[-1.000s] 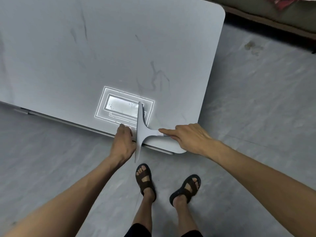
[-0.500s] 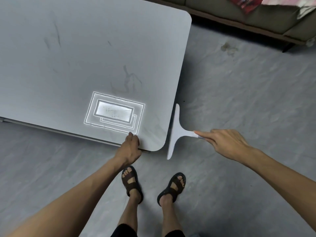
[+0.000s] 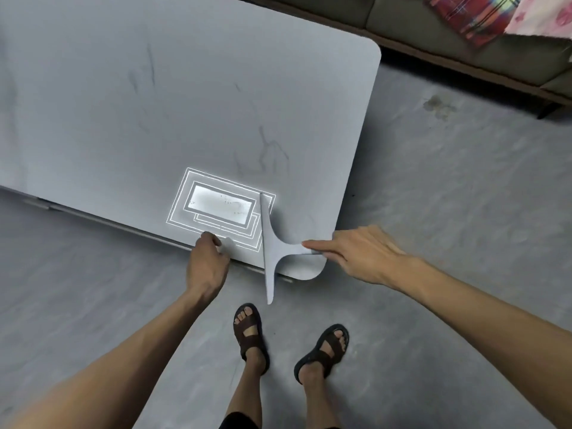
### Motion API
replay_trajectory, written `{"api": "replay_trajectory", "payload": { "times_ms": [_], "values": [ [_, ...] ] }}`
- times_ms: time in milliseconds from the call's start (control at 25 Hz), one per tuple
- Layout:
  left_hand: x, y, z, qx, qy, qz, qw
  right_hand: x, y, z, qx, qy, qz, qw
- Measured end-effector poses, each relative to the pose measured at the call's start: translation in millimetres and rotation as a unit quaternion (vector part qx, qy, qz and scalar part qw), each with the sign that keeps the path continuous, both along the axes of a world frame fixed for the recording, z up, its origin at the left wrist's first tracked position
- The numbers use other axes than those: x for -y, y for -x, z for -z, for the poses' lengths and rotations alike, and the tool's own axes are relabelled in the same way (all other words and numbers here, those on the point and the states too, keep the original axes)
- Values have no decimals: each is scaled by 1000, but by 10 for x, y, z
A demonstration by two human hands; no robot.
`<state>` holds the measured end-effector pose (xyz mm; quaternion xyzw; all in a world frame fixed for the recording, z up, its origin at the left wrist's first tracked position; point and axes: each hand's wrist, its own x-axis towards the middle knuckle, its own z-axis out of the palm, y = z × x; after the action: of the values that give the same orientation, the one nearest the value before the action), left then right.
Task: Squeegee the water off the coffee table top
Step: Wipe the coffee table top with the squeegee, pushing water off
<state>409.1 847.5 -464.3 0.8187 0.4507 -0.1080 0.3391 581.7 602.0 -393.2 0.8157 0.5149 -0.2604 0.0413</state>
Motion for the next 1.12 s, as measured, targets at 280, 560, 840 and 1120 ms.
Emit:
{"api": "replay_trajectory", "payload": {
  "times_ms": [280, 560, 840, 1120],
  "values": [
    [-1026, 348, 185, -7, 9, -86, 996, -1891, 299, 556, -22, -51, -160, 986],
    [-1301, 226, 426, -23, 10, 19, 1000, -2226, 113, 783, -66, -68, -65, 993],
    [-778, -180, 419, -54, 66, 125, 989, -671, -380, 538, -22, 2, 109, 994],
    [-6, -532, 159, -109, 188, 225, 950, 634, -642, 41, 43, 78, 231, 969]
  ]
}}
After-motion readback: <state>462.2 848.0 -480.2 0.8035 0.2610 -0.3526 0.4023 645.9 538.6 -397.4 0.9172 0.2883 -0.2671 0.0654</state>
